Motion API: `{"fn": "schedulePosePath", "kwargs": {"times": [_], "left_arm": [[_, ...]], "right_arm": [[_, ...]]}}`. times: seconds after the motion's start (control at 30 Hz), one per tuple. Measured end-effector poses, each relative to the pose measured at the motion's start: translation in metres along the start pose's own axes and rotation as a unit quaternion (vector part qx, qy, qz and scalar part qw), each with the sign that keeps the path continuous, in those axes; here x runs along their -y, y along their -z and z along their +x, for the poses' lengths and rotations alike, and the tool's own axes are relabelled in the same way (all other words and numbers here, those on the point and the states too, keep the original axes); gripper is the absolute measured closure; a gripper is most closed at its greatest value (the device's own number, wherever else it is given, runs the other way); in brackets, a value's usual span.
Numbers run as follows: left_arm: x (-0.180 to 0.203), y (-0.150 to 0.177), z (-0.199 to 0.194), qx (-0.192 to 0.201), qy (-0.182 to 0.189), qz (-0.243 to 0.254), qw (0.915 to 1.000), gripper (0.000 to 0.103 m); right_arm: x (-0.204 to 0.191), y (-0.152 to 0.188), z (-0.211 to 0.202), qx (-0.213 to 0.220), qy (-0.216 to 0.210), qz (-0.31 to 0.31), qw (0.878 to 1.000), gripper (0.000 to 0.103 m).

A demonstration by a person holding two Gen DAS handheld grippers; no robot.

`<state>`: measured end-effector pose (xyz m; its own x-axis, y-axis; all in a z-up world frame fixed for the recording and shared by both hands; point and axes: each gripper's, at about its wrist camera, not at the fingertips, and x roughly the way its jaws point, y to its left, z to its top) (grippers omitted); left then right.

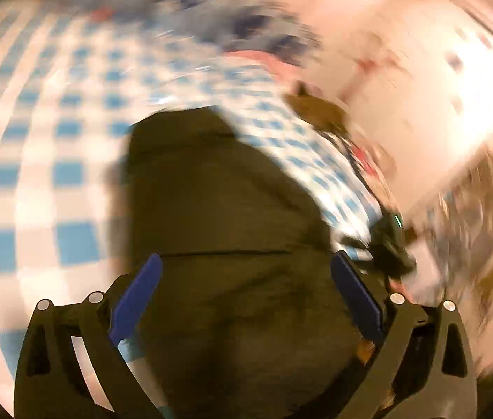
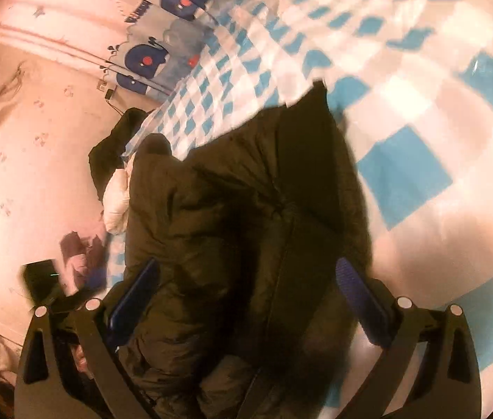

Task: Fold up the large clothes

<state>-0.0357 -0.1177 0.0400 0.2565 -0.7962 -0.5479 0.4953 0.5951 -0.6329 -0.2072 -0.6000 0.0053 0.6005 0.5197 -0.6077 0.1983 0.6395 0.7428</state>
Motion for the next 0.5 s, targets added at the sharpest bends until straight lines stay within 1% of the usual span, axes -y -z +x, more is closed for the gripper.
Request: {"fn": "schedulePosePath", "kwargs": {"times": [0.07,0.1,0.17,0.2,0.23,0.27,0.33,0.4,0.47,0.5], "left_arm": [[-0.034,0.006,0.011,-0.020,0.002,-0.049,0.9986,0.009],[-0.041,0.011,0.018,-0.026,0.001,-0.061,0.9978,0.009],[-0.059,0.020,0.035,-0.046,0.017,-0.088,0.9950,0.009],[-0.064,0.024,0.045,-0.058,0.028,-0.104,0.9925,0.009],[-0.062,0.027,0.055,-0.065,0.038,-0.110,0.9911,0.009],[-0.058,0.031,0.063,-0.071,0.041,-0.103,0.9913,0.008],[-0.042,0.038,0.074,-0.077,0.032,-0.083,0.9930,0.008],[-0.039,0.036,0.087,-0.096,0.018,-0.078,0.9921,0.008],[-0.030,0.034,0.093,-0.107,0.004,-0.054,0.9928,0.008],[-0.018,0.035,0.092,-0.103,-0.011,-0.022,0.9944,0.017]], "right_arm": [[-0.004,0.005,0.014,-0.029,0.009,-0.003,1.000,0.005],[-0.007,0.010,0.018,-0.037,0.015,-0.008,0.999,0.005],[-0.010,0.010,0.026,-0.050,0.012,-0.007,0.999,0.005],[-0.011,0.013,0.026,-0.054,0.008,-0.004,0.999,0.005],[-0.010,0.011,0.024,-0.054,0.007,-0.002,0.998,0.005],[-0.009,0.009,0.024,-0.055,0.008,0.000,0.998,0.005],[-0.006,0.008,0.025,-0.058,0.012,0.001,0.998,0.005],[-0.006,0.013,0.035,-0.069,0.016,0.001,0.997,0.005],[-0.010,0.015,0.052,-0.074,0.021,-0.003,0.997,0.005],[-0.014,0.016,0.057,-0.075,0.029,-0.011,0.997,0.005]]}}
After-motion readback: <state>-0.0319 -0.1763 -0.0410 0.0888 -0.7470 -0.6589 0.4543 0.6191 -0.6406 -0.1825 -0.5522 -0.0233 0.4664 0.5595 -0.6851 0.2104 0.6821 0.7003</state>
